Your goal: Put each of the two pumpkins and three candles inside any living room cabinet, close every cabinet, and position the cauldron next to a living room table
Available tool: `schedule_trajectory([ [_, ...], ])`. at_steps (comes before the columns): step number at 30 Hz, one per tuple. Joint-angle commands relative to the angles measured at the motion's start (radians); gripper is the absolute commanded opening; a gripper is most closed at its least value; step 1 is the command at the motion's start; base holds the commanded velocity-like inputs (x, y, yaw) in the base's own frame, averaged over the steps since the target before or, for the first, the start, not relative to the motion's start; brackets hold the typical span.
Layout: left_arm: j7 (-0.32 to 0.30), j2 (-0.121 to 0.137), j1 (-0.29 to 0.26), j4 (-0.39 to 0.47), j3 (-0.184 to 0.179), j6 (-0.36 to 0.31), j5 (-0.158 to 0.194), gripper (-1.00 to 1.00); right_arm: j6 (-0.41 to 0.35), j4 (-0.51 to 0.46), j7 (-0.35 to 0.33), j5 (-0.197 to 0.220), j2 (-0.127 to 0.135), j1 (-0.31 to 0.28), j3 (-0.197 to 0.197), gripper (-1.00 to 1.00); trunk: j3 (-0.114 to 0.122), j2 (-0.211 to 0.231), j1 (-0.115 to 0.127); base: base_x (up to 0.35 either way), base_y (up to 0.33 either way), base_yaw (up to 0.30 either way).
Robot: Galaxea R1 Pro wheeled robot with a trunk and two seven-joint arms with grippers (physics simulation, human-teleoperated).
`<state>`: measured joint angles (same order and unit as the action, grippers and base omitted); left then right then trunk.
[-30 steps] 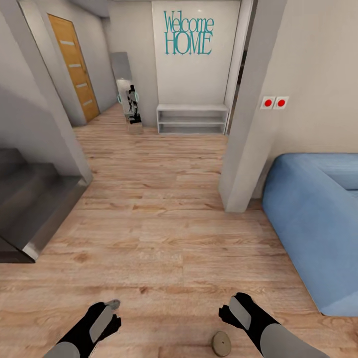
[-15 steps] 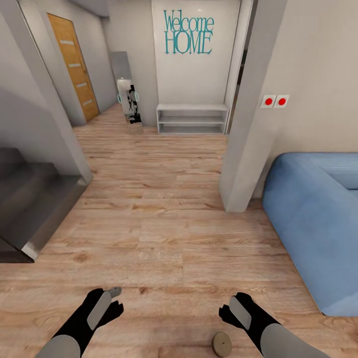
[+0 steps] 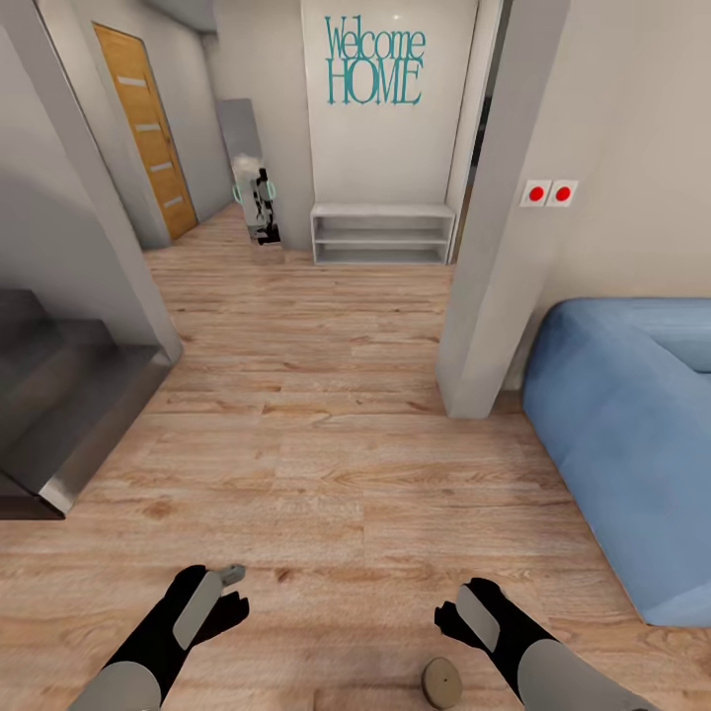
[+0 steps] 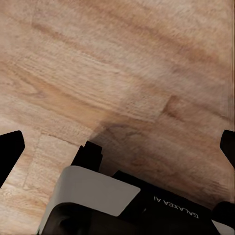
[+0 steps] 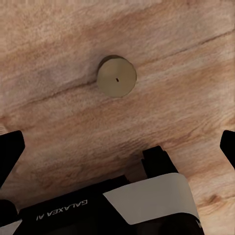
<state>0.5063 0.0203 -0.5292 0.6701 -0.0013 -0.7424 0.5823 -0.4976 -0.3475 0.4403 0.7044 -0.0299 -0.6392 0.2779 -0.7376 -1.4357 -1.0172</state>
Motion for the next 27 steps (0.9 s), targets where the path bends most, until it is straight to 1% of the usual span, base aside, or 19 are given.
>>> schedule_trajectory([
  [1,0.0,-0.001,0.0,0.012,0.002,-0.018,0.0,1.0,-0.002,-0.007,0.001,0.003,-0.001,-0.012,-0.002,1.0,-0.003,-0.007,-0.004,0.0,0.0,0.0],
  [3,0.0,-0.001,0.0,0.019,0.003,-0.033,0.002,1.0,-0.015,-0.016,0.003,0.007,0.0,-0.039,-0.004,1.0,-0.01,-0.021,-0.012,0.0,0.0,0.0],
  [4,0.0,0.0,0.0,0.023,0.006,-0.045,0.005,1.0,-0.051,-0.019,0.002,0.01,0.002,-0.068,-0.006,1.0,-0.013,-0.028,-0.015,0.0,0.0,0.0],
  [6,-0.001,0.002,0.0,0.028,0.017,-0.066,0.011,1.0,-0.095,-0.021,0.002,0.01,0.002,-0.093,-0.009,1.0,-0.019,-0.042,-0.023,0.0,0.0,0.0],
  [9,-0.001,0.004,0.0,0.044,0.046,-0.102,0.018,1.0,-0.117,-0.023,0.004,0.008,-0.006,-0.105,-0.011,1.0,-0.028,-0.063,-0.035,0.0,0.0,0.0],
  [11,-0.001,0.004,0.0,0.059,0.088,-0.128,0.022,1.0,-0.138,-0.027,0.01,0.002,-0.016,-0.121,-0.011,1.0,-0.035,-0.077,-0.042,0.0,0.0,0.0],
  [12,-0.001,0.004,0.0,0.061,0.105,-0.132,0.022,1.0,-0.147,-0.024,0.013,0.002,-0.015,-0.127,-0.01,1.0,-0.038,-0.084,-0.046,0.0,0.0,0.0],
  [14,-0.001,0.004,0.0,0.064,0.127,-0.136,0.023,1.0,-0.158,-0.021,0.015,0.002,-0.013,-0.134,-0.01,1.0,-0.044,-0.098,-0.054,0.0,0.0,0.0],
  [18,-0.002,0.006,0.0,0.066,0.142,-0.139,0.024,1.0,-0.166,-0.022,0.016,0.0,-0.019,-0.138,-0.01,1.0,-0.057,-0.126,-0.069,0.0,0.0,0.0],
  [27,-0.002,0.007,0.0,0.066,0.145,-0.14,0.024,1.0,-0.167,-0.029,0.017,-0.002,-0.025,-0.138,-0.009,1.0,-0.085,-0.189,-0.104,0.0,0.0,0.0],
])
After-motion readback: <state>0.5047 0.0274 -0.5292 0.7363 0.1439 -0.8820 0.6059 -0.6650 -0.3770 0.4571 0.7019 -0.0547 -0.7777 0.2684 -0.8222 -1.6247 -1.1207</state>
